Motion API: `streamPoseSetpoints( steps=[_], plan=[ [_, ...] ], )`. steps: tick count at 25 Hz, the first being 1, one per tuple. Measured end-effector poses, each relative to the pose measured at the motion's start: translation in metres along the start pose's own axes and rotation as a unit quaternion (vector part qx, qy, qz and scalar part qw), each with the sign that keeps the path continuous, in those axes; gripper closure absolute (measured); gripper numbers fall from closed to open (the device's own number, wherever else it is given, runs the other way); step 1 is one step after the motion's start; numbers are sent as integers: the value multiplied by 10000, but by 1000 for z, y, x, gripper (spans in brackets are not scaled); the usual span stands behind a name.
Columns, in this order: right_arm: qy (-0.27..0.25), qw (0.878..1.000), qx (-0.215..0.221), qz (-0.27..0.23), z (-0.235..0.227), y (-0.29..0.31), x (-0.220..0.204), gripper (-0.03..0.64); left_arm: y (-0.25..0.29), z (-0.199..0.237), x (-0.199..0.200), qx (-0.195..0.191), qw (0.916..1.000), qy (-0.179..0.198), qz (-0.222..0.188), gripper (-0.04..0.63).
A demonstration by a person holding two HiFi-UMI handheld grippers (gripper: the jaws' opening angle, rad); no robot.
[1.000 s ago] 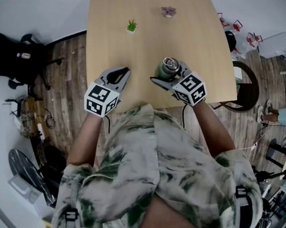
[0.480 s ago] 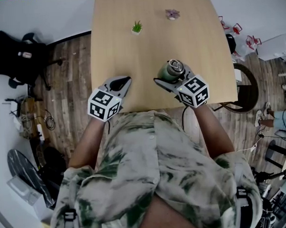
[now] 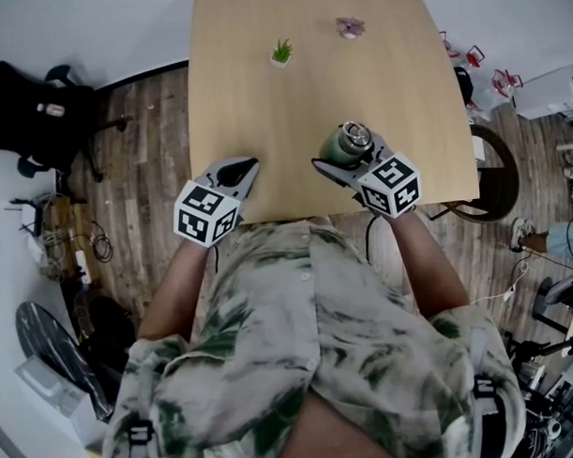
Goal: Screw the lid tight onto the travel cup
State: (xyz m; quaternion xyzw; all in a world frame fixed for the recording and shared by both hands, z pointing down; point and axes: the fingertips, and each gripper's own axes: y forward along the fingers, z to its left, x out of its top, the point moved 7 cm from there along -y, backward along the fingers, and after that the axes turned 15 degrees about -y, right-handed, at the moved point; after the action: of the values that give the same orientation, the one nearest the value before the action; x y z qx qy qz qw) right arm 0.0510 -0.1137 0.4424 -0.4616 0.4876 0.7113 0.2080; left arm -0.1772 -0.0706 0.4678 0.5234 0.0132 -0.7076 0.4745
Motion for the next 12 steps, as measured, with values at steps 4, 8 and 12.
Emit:
streamPoseSetpoints(
  steps=[4,8,12],
  plan=[
    [17,10000,-56,43,5,5,2,213,-7,7,-4,-38,10000,-25,9,568],
    [44,9999,-121,58,8,6,1,213,-12,10,-9,-42,10000,-42,27,568],
    [36,9998,-176,79,18,15,7,213,-25,22,-16,-50,9999,-79,41,568]
  ],
)
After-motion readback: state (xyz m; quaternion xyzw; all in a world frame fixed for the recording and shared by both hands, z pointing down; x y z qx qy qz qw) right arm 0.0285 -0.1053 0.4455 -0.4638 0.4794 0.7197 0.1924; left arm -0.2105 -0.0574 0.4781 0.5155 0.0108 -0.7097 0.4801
